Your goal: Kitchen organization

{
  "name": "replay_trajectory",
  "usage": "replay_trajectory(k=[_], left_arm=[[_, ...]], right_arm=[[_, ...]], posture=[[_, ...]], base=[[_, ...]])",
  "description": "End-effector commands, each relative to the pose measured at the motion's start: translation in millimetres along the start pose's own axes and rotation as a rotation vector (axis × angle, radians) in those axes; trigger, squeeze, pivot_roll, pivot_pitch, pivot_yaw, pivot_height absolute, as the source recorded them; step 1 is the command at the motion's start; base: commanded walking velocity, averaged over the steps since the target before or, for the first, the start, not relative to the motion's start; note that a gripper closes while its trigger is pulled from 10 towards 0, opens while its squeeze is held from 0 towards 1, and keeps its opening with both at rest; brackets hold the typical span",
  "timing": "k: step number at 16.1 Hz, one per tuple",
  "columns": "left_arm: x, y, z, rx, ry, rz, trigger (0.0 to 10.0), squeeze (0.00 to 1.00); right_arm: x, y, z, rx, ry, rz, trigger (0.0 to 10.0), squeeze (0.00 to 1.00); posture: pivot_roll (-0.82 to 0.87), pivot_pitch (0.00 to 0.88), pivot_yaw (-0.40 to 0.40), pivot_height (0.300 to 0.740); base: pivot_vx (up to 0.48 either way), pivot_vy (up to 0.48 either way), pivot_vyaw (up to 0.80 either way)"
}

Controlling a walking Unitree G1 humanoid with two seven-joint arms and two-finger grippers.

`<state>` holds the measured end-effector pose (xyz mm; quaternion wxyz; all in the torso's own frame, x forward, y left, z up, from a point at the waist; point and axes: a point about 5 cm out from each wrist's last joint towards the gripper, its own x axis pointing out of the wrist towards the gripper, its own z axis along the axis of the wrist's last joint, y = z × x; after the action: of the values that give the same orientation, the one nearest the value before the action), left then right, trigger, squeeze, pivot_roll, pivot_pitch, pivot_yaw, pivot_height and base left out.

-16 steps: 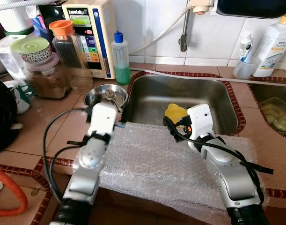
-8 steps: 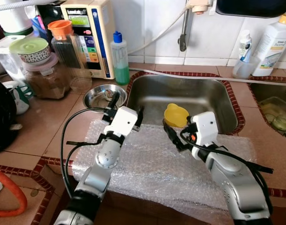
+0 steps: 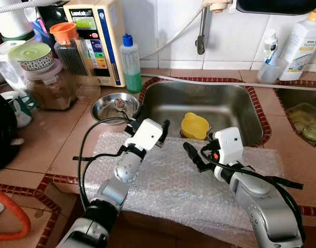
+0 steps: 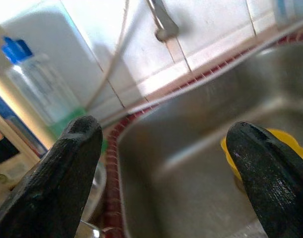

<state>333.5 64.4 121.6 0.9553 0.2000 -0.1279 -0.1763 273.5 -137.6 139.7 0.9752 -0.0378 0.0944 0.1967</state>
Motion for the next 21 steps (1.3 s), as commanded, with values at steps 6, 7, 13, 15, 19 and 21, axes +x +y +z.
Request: replay_trajectory(k=[6,7,13,15,19,21], left_arm=[[5.5,21.6,-23,-0.051,0.149,0.091,10.0,0.00],[4.8,29.1,-28,-0.057,0.177,0.128,10.0,0.00],[-3.8,46.9,-42,-0.088,0.226,0.188,10.0,0.00],[-7.0,49.3,-46,-0.104,0.234,0.190,3.6,0.00],[-7.1,53.8,-45,-0.121,0.212,0.196,0.0,0.00],[-6.6,53.3,-44,-0.123,0.209,0.192,0.0,0.00]], right_arm=[[-1.2,8.7,6,-0.020,-0.009,0.042,10.0,0.00],[-0.9,9.6,6,-0.027,-0.009,0.047,10.0,0.00],[0.1,11.6,7,-0.035,-0.012,0.051,10.0,0.00],[0.6,11.7,7,-0.037,-0.012,0.050,10.0,0.00],[1.9,11.9,7,-0.044,-0.014,0.052,10.0,0.00],[2.4,12.1,6,-0.048,-0.013,0.053,10.0,0.00]], posture=[[-0.37,0.068,0.093,0.740],[-0.37,0.068,0.093,0.740],[-0.36,0.072,0.093,0.740],[-0.36,0.072,0.093,0.740],[-0.35,0.072,0.092,0.740],[-0.35,0.072,0.093,0.740]], base=[[0.000,0.000,0.00],[0.000,0.000,0.00],[0.000,0.000,0.00],[0.000,0.000,0.00],[0.000,0.000,0.00],[0.000,0.000,0.00]])
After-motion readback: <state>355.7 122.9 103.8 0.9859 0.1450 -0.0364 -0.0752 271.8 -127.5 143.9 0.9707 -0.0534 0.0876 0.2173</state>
